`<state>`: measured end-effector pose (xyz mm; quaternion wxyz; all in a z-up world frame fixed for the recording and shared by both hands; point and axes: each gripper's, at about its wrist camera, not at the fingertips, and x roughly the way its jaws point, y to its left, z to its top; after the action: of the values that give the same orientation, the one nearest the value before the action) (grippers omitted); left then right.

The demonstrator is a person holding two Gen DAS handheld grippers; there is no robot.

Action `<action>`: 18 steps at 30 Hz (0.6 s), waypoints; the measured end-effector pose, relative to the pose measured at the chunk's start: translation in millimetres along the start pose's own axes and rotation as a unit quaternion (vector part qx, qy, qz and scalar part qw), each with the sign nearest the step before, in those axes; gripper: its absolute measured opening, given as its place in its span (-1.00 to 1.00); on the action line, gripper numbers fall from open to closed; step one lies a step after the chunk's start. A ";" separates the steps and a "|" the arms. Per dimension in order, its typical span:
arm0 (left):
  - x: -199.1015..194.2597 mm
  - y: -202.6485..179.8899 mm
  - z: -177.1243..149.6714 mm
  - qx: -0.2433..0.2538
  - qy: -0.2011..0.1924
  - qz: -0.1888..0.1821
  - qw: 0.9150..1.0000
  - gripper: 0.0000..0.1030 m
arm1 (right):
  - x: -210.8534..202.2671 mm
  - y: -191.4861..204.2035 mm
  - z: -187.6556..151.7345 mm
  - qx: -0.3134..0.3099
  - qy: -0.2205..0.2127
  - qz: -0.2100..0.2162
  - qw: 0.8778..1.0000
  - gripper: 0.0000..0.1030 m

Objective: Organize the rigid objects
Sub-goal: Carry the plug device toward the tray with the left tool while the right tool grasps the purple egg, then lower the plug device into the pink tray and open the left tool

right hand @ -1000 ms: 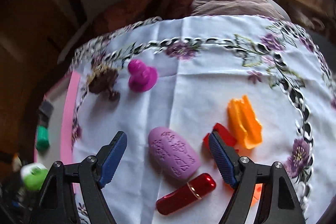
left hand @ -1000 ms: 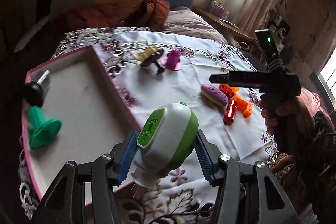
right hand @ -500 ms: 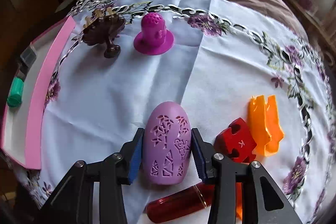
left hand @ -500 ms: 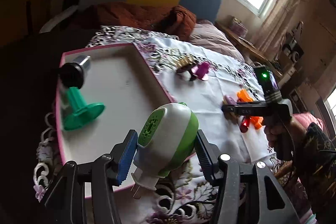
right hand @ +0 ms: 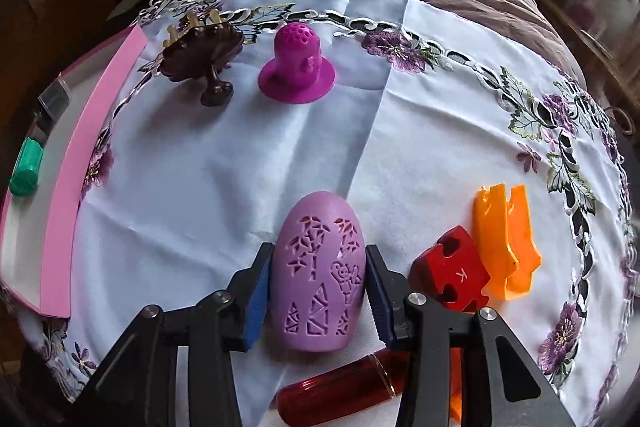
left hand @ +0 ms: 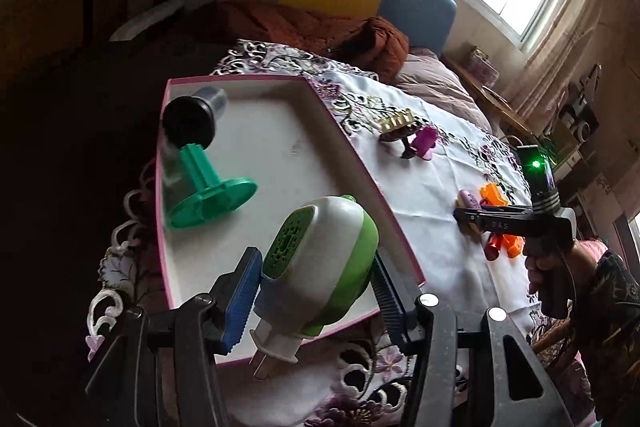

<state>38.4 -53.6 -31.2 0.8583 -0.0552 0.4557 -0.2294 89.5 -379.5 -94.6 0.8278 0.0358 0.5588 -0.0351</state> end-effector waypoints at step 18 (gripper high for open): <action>-12.3 17.4 17.3 -0.014 -0.029 0.051 0.998 0.09 | -2.5 5.4 -1.5 -0.019 -0.007 -0.015 1.000 -0.13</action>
<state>52.5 -34.6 -17.2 0.8807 -0.0507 0.4364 -0.1769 87.7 -373.9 -92.8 0.8315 0.0111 0.5543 -0.0368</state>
